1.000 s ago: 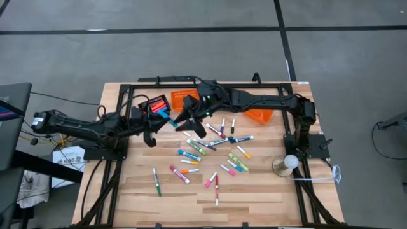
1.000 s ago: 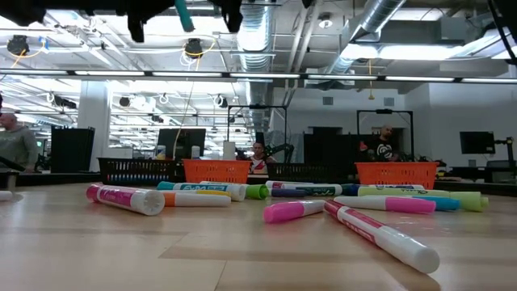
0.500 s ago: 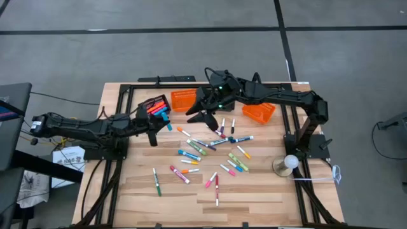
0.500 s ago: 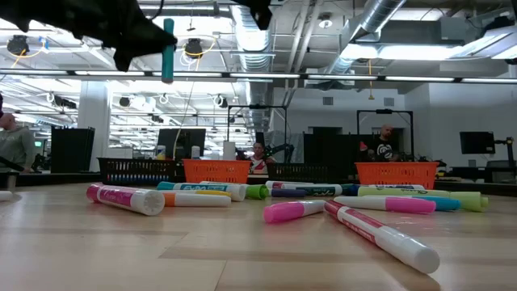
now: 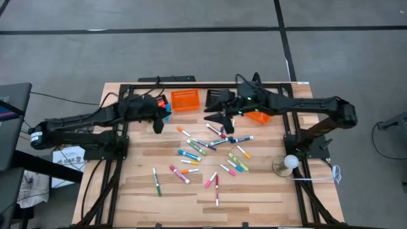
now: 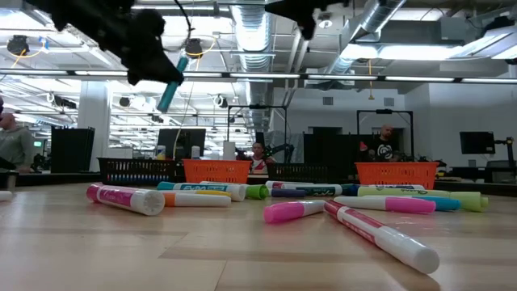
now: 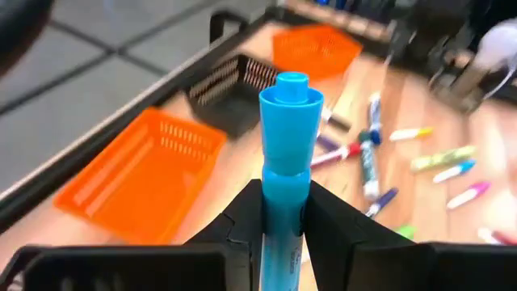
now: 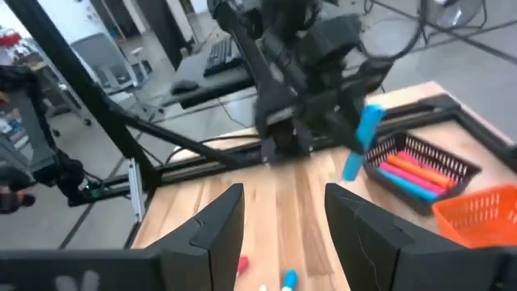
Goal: Pick & Place Markers
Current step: Put the blue highlighter pen into the left black bin
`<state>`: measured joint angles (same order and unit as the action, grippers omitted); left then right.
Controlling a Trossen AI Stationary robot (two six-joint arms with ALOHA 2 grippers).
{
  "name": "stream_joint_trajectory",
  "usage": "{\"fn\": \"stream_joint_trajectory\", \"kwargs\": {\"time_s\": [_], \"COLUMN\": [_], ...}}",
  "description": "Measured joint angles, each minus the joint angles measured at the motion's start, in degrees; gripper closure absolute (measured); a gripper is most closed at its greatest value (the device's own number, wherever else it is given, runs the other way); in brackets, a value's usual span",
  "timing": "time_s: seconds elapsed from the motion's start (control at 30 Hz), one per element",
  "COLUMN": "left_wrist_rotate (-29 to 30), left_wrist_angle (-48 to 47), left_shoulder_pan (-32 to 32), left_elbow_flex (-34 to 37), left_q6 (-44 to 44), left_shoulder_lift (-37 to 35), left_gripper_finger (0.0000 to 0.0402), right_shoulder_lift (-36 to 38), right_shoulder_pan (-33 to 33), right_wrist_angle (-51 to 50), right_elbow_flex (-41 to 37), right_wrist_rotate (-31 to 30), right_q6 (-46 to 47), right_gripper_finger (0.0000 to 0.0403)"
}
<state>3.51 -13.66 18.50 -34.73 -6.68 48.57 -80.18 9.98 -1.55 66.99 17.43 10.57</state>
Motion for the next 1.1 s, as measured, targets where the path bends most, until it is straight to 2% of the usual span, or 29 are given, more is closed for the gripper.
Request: {"fn": "stream_joint_trajectory", "kwargs": {"time_s": [0.2,0.5,0.6,0.77,0.87,1.1], "left_wrist_rotate": [-6.09,-4.81,-1.61,-0.04,3.15,2.46], "left_wrist_angle": [-9.48,-22.04,-22.35,-23.90,-28.09,-31.45], "left_shoulder_pan": [6.69,13.63,16.16,20.04,22.02,24.26], "left_elbow_flex": [-5.21,-12.00,-14.04,-17.70,-19.61,-19.95], "left_q6": [2.96,10.73,13.22,19.25,22.50,23.41], "left_shoulder_lift": [7.94,19.49,22.78,28.00,30.88,36.27], "left_gripper_finger": [0.0336,0.0336,0.0336,0.0336,0.0336,0.0336], "right_shoulder_lift": [8.10,14.02,14.41,13.93,13.81,15.05], "right_shoulder_pan": [-1.17,-4.43,-5.33,-6.26,-6.34,-6.04], "right_wrist_angle": [6.47,10.80,11.47,11.52,11.10,8.62], "right_elbow_flex": [-10.21,-18.37,-19.15,-19.18,-19.24,-19.11], "right_wrist_rotate": [-5.39,-13.37,-13.42,-13.43,-13.46,-16.61], "right_q6": [2.50,4.46,4.78,5.07,5.05,4.77], "right_gripper_finger": [0.0238,0.0240,0.0241,0.0238,0.0239,0.0239]}}
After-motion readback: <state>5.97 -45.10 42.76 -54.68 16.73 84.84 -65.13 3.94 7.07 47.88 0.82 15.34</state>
